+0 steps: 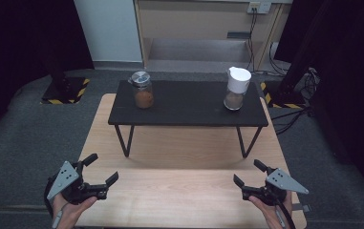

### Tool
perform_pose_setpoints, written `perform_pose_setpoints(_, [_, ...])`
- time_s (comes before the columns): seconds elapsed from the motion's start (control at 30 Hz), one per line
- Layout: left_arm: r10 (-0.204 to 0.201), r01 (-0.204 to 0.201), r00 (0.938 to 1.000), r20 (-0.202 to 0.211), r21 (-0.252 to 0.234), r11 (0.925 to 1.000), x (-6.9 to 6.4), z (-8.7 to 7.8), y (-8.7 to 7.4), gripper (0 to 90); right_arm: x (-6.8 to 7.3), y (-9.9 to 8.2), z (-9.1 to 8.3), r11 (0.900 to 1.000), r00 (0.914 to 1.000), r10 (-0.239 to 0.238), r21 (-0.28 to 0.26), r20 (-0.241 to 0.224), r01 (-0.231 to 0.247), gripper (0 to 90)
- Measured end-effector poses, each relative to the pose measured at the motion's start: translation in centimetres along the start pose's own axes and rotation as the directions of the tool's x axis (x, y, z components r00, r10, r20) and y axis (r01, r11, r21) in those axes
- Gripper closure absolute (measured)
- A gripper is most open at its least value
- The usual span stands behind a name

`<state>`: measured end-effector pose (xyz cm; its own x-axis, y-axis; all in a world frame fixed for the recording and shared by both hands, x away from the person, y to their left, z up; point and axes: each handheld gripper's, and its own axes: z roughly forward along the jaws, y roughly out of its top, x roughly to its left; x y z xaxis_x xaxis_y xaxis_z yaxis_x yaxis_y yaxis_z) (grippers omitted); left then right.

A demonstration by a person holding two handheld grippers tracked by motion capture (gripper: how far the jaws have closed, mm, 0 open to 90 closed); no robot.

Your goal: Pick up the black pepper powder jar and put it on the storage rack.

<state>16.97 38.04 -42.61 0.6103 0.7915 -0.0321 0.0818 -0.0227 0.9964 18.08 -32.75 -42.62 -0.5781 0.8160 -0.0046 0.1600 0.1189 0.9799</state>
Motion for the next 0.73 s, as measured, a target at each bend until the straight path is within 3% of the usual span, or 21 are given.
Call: perform_pose_setpoints(0.73, [0.000,0.000,1.0000,0.002,-0.003,1.0000,0.09,0.01,-0.01,0.0,0.00,0.02,0.18,1.0000,0.9999,-0.004,0.001,-0.012,0.004,7.6])
